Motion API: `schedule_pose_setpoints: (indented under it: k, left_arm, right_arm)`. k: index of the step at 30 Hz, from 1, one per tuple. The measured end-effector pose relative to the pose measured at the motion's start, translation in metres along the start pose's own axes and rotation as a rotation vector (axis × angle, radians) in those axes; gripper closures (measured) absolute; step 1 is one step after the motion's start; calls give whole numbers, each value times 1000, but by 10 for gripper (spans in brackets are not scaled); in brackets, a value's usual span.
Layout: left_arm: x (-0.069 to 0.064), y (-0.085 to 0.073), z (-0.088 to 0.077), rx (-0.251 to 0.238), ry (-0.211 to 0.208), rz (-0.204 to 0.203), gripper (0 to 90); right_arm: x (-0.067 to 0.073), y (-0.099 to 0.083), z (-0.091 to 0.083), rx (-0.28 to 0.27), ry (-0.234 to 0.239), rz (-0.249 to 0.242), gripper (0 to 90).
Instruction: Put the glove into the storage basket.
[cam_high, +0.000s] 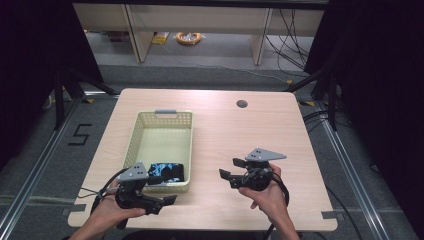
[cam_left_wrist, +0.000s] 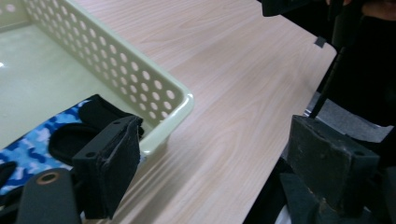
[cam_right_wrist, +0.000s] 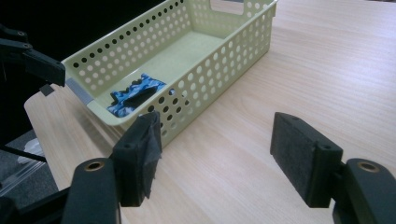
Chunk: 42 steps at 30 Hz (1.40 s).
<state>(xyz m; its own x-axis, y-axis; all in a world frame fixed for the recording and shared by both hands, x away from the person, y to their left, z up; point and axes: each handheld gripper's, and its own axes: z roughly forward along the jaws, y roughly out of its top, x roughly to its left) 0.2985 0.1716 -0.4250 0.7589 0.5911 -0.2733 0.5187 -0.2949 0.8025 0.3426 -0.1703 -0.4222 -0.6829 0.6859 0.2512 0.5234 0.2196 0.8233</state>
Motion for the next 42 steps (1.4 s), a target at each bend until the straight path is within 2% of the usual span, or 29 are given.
schedule_pose_setpoints:
  k: [3, 6, 8, 9, 10, 11, 12, 17, 18, 19, 20, 21, 22, 23, 24, 25, 26, 27, 28, 30, 31, 34, 35, 36, 37, 38, 40, 41, 42]
  left_arm:
    - [-1, -2, 1, -23, -25, 10, 163]
    - [-5, -6, 2, -23, -28, 3, 163]
    - [-5, -10, 3, -16, -29, 28, 163]
    - [-7, -11, 4, -16, -19, 20, 163]
    - [-8, -13, 4, -18, -17, 22, 163]
    - [-8, -13, 4, -18, -17, 22, 163]
    - [-9, -16, 5, -12, -27, 37, 163]
    - [-12, -22, 6, -13, -38, 38, 164]
    - [-13, -25, 8, -8, -45, 36, 164]
    - [-14, -27, 8, -9, -43, 19, 164]
    - [-12, -28, 8, 9, -42, 52, 164]
    - [-12, -28, 8, 9, -42, 52, 164]
    - [-16, -31, 11, 0, -48, 17, 164]
    - [-17, -34, 13, 1, -55, 27, 164]
    - [-19, -35, 13, 3, -45, 31, 164]
    - [-19, -35, 13, 3, -45, 31, 164]
    - [-20, -36, 14, 8, -36, 55, 164]
    - [-23, -38, 14, 16, -45, 59, 164]
    - [-24, -39, 15, 7, -51, 70, 164]
    - [-27, -41, 15, 18, -47, 64, 164]
    - [-28, -43, 15, 17, -37, 73, 164]
    - [-28, -47, 16, 39, -32, 99, 164]
    - [-29, -49, 18, 30, -42, 86, 164]
    - [-29, -52, 20, 37, -48, 105, 164]
    - [-31, -54, 20, 45, -40, 85, 164]
    - [-29, -55, 21, 43, -44, 113, 164]
    - [-28, -58, 22, 60, -46, 114, 164]
    - [-26, -59, 22, 81, -41, 127, 164]
    - [-28, -61, 24, 64, -44, 104, 165]
  right_arm:
    - [-2, -4, -3, -12, -2, -11, 332]
    - [-1, -11, -9, -8, 7, 26, 314]
    - [-3, -17, -11, -4, 19, 8, 268]
    - [-2, -19, -13, 3, 23, 19, 267]
    - [-5, -21, -13, -8, 25, -17, 261]
    - [-5, -21, -13, -8, 25, -17, 261]
    - [-3, -25, -16, -12, 21, 22, 250]
    - [-6, -34, -18, -12, 31, 21, 241]
    - [-4, -37, -18, -2, 29, 50, 239]
    - [-6, -39, -18, -3, 19, 34, 239]
    - [-9, -40, -18, -4, 11, 13, 239]
    - [-9, -40, -18, -4, 11, 13, 239]
    - [-7, -42, -19, 12, 16, 47, 240]
    - [-9, -47, -18, 7, 17, 39, 240]
    - [-6, -48, -19, 13, 25, 80, 240]
    - [-6, -48, -19, 13, 25, 80, 240]
    - [-10, -51, -19, 6, 26, 35, 240]
    - [-7, -53, -20, 22, 28, 81, 240]
    - [-11, -54, -20, 6, 22, 36, 240]
    - [-9, -57, -20, 22, 17, 57, 240]
    - [-11, -58, -20, 11, 25, 25, 240]
    - [-9, -63, -22, 0, 38, 29, 238]
    - [-6, -64, -23, 12, 35, 50, 236]
    - [-5, -67, -22, 2, 48, 62, 231]
    - [-7, -68, -23, 4, 43, 27, 230]
    - [-4, -69, -23, 6, 42, 50, 230]
    - [-6, -72, -24, -2, 38, 14, 226]
    - [-4, -74, -25, 10, 37, 43, 222]
    - [-2, -75, -27, 16, 32, 64, 218]
